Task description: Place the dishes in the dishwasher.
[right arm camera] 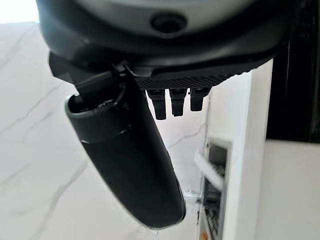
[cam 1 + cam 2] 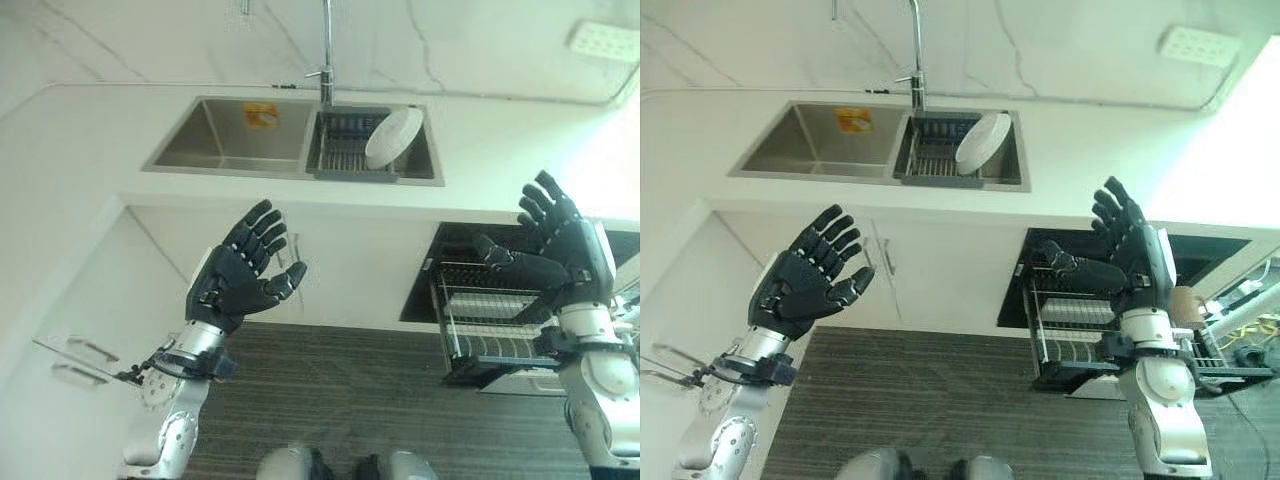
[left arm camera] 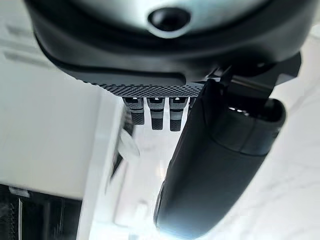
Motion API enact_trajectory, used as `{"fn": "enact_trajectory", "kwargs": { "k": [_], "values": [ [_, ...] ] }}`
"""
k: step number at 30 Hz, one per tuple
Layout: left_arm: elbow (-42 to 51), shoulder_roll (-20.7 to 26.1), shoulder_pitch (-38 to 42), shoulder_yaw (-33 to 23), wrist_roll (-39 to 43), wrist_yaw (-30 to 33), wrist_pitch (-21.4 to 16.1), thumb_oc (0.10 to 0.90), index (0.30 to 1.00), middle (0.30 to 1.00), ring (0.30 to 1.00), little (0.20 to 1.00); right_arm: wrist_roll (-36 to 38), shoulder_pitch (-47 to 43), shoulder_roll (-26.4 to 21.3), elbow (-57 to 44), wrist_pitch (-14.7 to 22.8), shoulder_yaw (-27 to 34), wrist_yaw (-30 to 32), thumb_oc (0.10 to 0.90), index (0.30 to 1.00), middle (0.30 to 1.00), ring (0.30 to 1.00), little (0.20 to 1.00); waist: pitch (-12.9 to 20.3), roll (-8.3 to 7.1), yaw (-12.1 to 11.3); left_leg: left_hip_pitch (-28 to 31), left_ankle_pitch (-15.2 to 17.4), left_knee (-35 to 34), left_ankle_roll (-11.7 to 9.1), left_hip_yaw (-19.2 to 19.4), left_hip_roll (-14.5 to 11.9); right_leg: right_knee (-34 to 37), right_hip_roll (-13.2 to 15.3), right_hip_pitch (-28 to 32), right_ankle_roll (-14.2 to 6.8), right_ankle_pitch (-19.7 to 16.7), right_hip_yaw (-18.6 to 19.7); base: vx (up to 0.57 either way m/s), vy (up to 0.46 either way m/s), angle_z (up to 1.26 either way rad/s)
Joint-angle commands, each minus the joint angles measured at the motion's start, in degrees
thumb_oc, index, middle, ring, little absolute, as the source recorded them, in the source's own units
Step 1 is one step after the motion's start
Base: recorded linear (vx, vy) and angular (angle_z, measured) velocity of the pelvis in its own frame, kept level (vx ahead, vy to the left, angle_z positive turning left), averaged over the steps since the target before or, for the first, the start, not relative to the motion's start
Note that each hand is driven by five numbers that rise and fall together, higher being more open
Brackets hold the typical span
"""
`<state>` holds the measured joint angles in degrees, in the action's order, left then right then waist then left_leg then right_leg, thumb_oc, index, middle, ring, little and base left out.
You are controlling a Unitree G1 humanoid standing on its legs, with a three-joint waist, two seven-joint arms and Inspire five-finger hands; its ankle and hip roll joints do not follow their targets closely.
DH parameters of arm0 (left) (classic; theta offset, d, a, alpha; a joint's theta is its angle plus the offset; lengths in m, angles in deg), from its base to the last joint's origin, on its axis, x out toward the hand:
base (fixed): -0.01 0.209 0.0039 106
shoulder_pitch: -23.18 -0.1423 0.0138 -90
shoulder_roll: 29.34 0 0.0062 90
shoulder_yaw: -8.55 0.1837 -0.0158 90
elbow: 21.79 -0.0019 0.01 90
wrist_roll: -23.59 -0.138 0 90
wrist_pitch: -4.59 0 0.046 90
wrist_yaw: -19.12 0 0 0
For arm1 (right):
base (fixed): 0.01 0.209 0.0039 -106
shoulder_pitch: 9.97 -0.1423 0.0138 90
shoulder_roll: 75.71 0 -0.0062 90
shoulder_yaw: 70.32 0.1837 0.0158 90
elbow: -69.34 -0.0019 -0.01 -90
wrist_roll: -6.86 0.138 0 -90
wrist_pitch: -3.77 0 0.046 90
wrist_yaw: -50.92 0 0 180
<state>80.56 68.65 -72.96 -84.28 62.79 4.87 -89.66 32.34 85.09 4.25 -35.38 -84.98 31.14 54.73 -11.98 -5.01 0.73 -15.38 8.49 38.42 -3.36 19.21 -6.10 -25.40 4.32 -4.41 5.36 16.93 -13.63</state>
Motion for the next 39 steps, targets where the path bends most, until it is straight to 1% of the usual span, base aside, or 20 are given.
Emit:
{"fn": "enact_trajectory", "kwargs": {
  "k": [1, 2, 4, 6, 11, 15, 18, 19, 20, 21, 22, 24, 26, 27, 30, 32, 33, 34, 37, 39],
  "values": [
    [5.54, 0.74, 3.90, -2.34, 1.03, 0.57, -7.45, 0.800, 0.900, 0.900, 0.900, 0.900, 1.87, -5.67, -4.07, -3.66, 4.84, 2.78, -1.48, 0.800, 0.900, 0.900, 0.900, 0.900, 3.31, 4.92, 0.78, 4.66, -7.46, -21.23, -3.31, -5.47, -5.21, 8.21, -1.65, 4.67, -8.20, -3.25, 2.08, 0.24, 0.283, -0.71],
    [5.69, 0.87, 3.37, -2.52, 1.05, 0.78, -7.87, 0.800, 0.900, 0.900, 0.900, 0.900, 2.34, -4.93, -4.25, -4.06, 4.73, 3.03, -2.05, 0.800, 0.900, 0.900, 0.900, 0.900, 3.81, 5.37, 0.75, 2.93, -6.70, -21.23, -3.47, -6.90, -5.42, 8.21, -1.85, 4.80, -8.57, -2.99, 2.55, 0.27, 0.288, -0.62],
    [5.67, 0.99, 2.46, -2.94, 1.33, 0.73, -9.10, 0.800, 0.900, 0.900, 0.900, 0.900, 3.38, -3.69, -4.69, -3.88, 5.51, 3.33, -3.46, 0.800, 0.900, 0.900, 0.900, 0.900, 4.43, 5.66, 0.23, 1.00, -7.95, -21.23, -3.81, -10.63, -4.75, 8.21, -2.32, 5.79, -8.61, -2.00, 4.58, 0.23, 0.237, -0.66],
    [5.84, 0.35, 1.88, -2.63, -1.55, 0.74, -10.89, 0.800, 0.900, 0.900, 0.900, 0.900, 4.03, -3.75, -4.88, -3.66, 5.88, 3.31, -4.34, 0.800, 0.900, 0.900, 0.900, 0.900, 5.23, 5.56, -0.03, 1.20, -4.79, -21.23, -3.22, -10.72, -4.29, 8.21, -1.58, 6.10, -8.99, -1.63, 4.19, 0.20, 0.241, -0.54],
    [5.85, 2.09, 4.30, -2.30, -3.59, 1.28, -11.07, 0.800, 0.900, 0.900, 0.900, 0.900, 6.22, -4.11, -4.96, -4.55, 5.36, 3.57, -3.69, 0.800, 0.900, 0.900, 0.900, 0.900, 6.20, 5.96, -0.05, 3.75, -1.34, -21.23, -0.65, -9.90, -1.73, 8.21, 0.24, 7.44, -10.69, -1.75, 3.15, 0.21, 0.256, -0.56],
    [5.65, 2.99, 7.53, -0.82, -6.65, 0.96, -10.99, 0.800, 0.900, 0.900, 0.900, 0.900, 3.81, -5.19, -3.11, -5.16, 4.84, 2.42, 0.30, 0.800, 0.900, 0.900, 0.900, 0.900, 6.73, 5.67, -0.02, 5.99, 1.16, -21.23, 1.76, -11.19, 0.94, 8.21, 1.86, 8.53, -13.43, -7.96, 1.41, 0.19, 0.223, 0.12],
    [6.07, 3.36, 8.68, -0.36, -6.04, -0.13, -10.20, 0.800, 0.900, 0.900, 0.900, 0.900, 3.16, -5.85, -1.06, -5.32, 6.82, 2.32, 2.84, 0.800, 0.900, 0.900, 0.900, 0.900, 6.75, 5.88, -0.12, 6.90, 2.00, -21.23, 3.00, -12.37, 2.15, 8.21, 1.47, 9.51, -14.71, -11.28, 0.58, 0.16, 0.195, 0.24],
    [6.34, 3.27, 9.23, -0.01, -6.18, -0.45, -9.93, 0.800, 0.900, 0.900, 0.900, 0.900, 2.35, -6.14, -0.12, -5.50, 7.01, 1.85, 3.02, 0.800, 0.900, 0.900, 0.900, 0.900, 6.64, 6.24, -0.15, 7.60, 2.38, -21.23, 3.53, -12.89, 2.75, 5.12, 1.29, 8.98, -15.18, -13.68, -0.01, 0.14, 0.196, 0.16],
    [6.51, 3.26, 9.38, 0.00, -6.24, -0.69, -9.83, 0.800, 0.900, 0.900, 0.900, 0.900, 2.03, -6.15, 0.30, -5.75, 6.94, 1.70, 2.74, 0.800, 0.900, 0.900, 0.900, 0.900, 6.50, 6.28, -0.19, 7.77, 2.48, -21.23, 3.84, -13.08, 3.12, 2.39, 1.44, 7.91, -15.41, -14.10, 0.10, 0.15, 0.239, 0.05],
    [7.20, 3.28, 9.20, -0.20, -6.57, -1.32, -9.77, 0.800, 0.900, 0.900, 0.900, 0.900, 1.20, -5.63, 0.96, -6.71, 6.53, 1.36, 2.30, 0.800, 0.900, 0.900, 0.900, 0.900, 6.17, 6.65, -0.14, 8.50, 2.79, -21.23, 4.42, -13.75, 3.77, -5.34, 1.60, 4.69, -15.58, -15.70, 0.24, 0.10, 0.200, 0.00],
    [7.61, 3.14, 9.02, -0.29, -7.01, -1.34, -9.70, 0.800, 0.900, 0.900, 0.900, 0.900, 0.73, -5.54, 1.10, -6.86, 6.51, 1.06, 2.07, 0.800, 0.900, 0.900, 0.900, 0.900, 5.95, 6.70, -0.10, 8.84, 3.08, -21.23, 4.61, -13.71, 3.95, -8.27, 2.28, 2.11, -15.41, -16.23, 0.25, 0.12, 0.186, -0.06],
    [8.23, 3.33, 9.02, -0.45, -7.20, -1.28, -9.18, 0.800, 0.900, 0.900, 0.900, 0.900, 0.68, -5.63, 1.12, -6.34, 5.42, 0.83, 0.88, 0.800, 0.900, 0.900, 0.900, 0.900, 5.81, 6.42, -0.38, 9.17, 3.28, -21.23, 4.52, -13.43, 3.95, -6.06, 3.06, 0.27, -14.54, -15.37, -1.00, 0.11, 0.037, -0.06],
    [8.62, 3.56, 9.35, -0.75, -6.42, -1.23, -8.62, 0.800, 0.900, 0.900, 0.900, 0.900, 1.82, -5.61, 0.56, -6.06, 5.09, 0.97, 0.16, 0.800, 0.900, 0.900, 0.900, 0.900, 5.53, 6.09, -0.53, 9.64, 3.48, -21.23, 4.09, -13.13, 3.47, 0.72, 3.26, 1.13, -13.88, -15.26, -2.48, 0.14, -0.102, -0.29],
    [8.89, 3.54, 9.39, -0.89, -6.43, -1.53, -8.43, 0.800, 0.900, 0.900, 0.900, 0.900, 2.92, -5.40, 0.24, -5.95, 5.82, 1.33, -0.17, 0.800, 0.900, 0.900, 0.900, 0.900, 5.08, 5.63, -0.29, 10.38, 4.12, -21.23, 3.72, -12.72, 3.03, 7.26, 3.83, 1.44, -13.66, -16.18, -3.02, 0.14, -0.185, -0.33],
    [9.46, 3.49, 9.44, -0.13, -7.75, -1.16, -8.34, 0.800, 0.900, 0.900, 0.900, 0.900, 5.60, -4.48, -0.37, -6.24, 6.78, 2.07, -1.60, 0.800, 0.900, 0.900, 0.900, 0.900, 4.39, 4.14, 0.89, 11.26, 5.49, -21.23, 3.36, -12.58, 3.55, 8.21, 6.48, -2.43, -14.14, -15.15, 1.21, 0.13, -0.239, -0.15],
    [9.60, 3.64, 9.45, 0.29, -7.98, -1.09, -8.10, 0.800, 0.900, 0.900, 0.900, 0.900, 6.42, -3.76, -0.42, -7.08, 7.08, 2.11, -1.87, 0.800, 0.900, 0.900, 0.900, 0.900, 4.71, 3.47, 1.64, 11.69, 6.53, -21.23, 3.28, -12.70, 3.71, 8.21, 7.83, -4.73, -15.03, -16.74, 4.04, 0.18, -0.297, 0.27],
    [9.63, 3.77, 9.33, 0.22, -7.85, -1.10, -8.10, 0.800, 0.900, 0.900, 0.900, 0.900, 6.11, -3.68, -0.14, -7.37, 7.06, 1.95, -2.07, 0.800, 0.900, 0.900, 0.900, 0.900, 4.81, 3.40, 1.77, 12.07, 6.98, -21.23, 3.23, -12.76, 3.50, 8.21, 8.10, -5.20, -15.29, -17.06, 4.34, 0.24, -0.400, 0.33],
    [9.99, 3.86, 9.15, -0.04, -8.17, -1.10, -7.72, 0.800, 0.900, 0.900, 0.900, 0.900, 6.10, -3.78, -0.25, -7.54, 7.78, 1.85, -2.74, 0.800, 0.900, 0.900, 0.900, 0.900, 5.12, 3.44, 1.55, 12.35, 7.12, -21.23, 2.96, -12.62, 2.76, 8.21, 7.84, -5.42, -15.19, -13.76, 4.01, 0.23, -0.395, 0.19],
    [10.62, 3.78, 9.10, 0.56, -8.00, 0.00, -6.62, 0.800, 0.900, 0.900, 0.900, 0.900, 6.67, -5.31, -0.96, -7.56, 9.20, 1.12, -2.15, 0.800, 0.900, 0.900, 0.900, 0.900, 6.04, 3.36, 0.93, 12.62, 6.85, -21.23, 2.05, -12.11, 1.11, 8.21, 7.31, -4.82, -14.86, -11.04, 2.79, 0.20, -0.379, 0.16],
    [10.78, 3.57, 8.96, 0.40, -6.33, 0.46, -5.93, 0.800, 0.900, 0.900, 0.900, 0.900, 6.44, -7.48, -1.19, -6.99, 7.68, 0.00, -2.89, 0.800, 0.900, 0.900, 0.900, 0.900, 6.62, 3.35, 0.32, 12.92, 6.42, -21.23, 1.03, -11.44, -0.61, 8.21, 6.33, -4.26, -13.85, -9.78, 1.99, 0.21, -0.429, 0.03]
  ]
}}
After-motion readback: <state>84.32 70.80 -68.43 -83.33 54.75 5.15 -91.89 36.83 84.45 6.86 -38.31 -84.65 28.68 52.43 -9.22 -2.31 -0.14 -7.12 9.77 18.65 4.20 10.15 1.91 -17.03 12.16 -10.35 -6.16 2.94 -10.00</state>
